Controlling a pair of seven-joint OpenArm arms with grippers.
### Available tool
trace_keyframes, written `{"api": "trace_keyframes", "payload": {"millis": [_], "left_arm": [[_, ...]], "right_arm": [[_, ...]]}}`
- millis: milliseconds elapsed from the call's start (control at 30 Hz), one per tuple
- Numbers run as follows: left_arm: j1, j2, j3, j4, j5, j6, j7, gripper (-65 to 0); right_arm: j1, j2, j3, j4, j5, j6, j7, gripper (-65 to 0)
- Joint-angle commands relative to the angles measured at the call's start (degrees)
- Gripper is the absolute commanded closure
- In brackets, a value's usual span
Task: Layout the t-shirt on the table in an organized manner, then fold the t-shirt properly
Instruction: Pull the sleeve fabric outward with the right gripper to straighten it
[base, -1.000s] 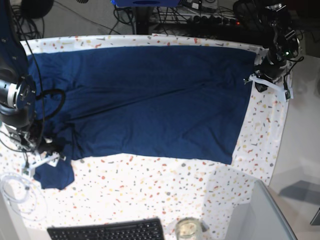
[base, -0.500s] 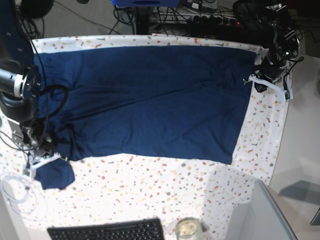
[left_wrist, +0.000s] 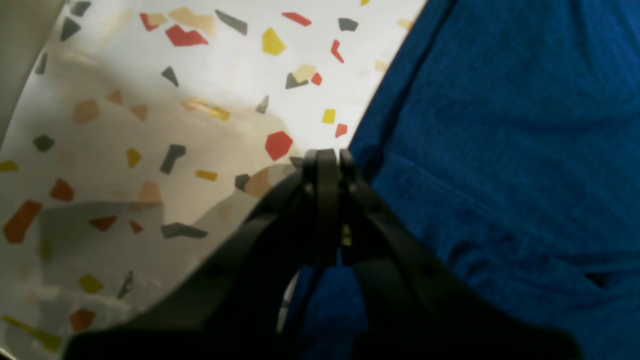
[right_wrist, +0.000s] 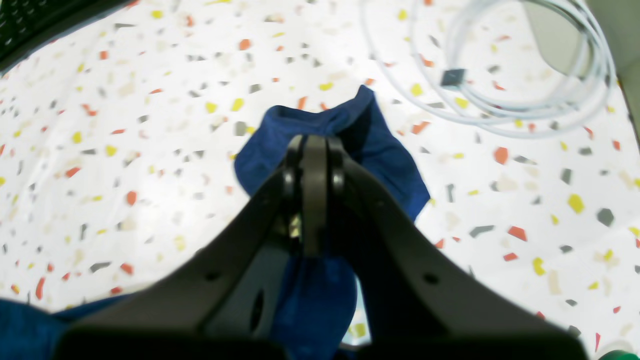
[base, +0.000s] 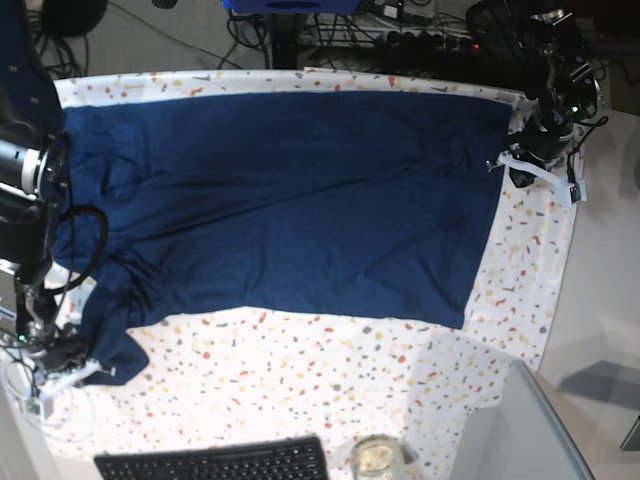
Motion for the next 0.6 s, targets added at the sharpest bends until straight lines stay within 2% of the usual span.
{"api": "trace_keyframes", "payload": {"millis": [0,233,567], "left_arm": [[-0.32,-0.8,-0.28,1.22,-0.36,-0.12,-0.95,0.0],[-0.32,-0.8,-0.28,1.22,-0.18,-0.12,-0.95,0.0],[-0.14,-0.8,-0.28,1.22,-0.18,-0.12,-0.95,0.0]], "right_arm": [[2.04,0.77,-0.01,2.08,0.37,0.34,1.42,-0.6],[2.04,0.86,-8.18,6.21,0.37,0.42,1.42,-0.6],[4.94,0.94,-8.8,7.88,0.37,0.42,1.6,-0.6]]}}
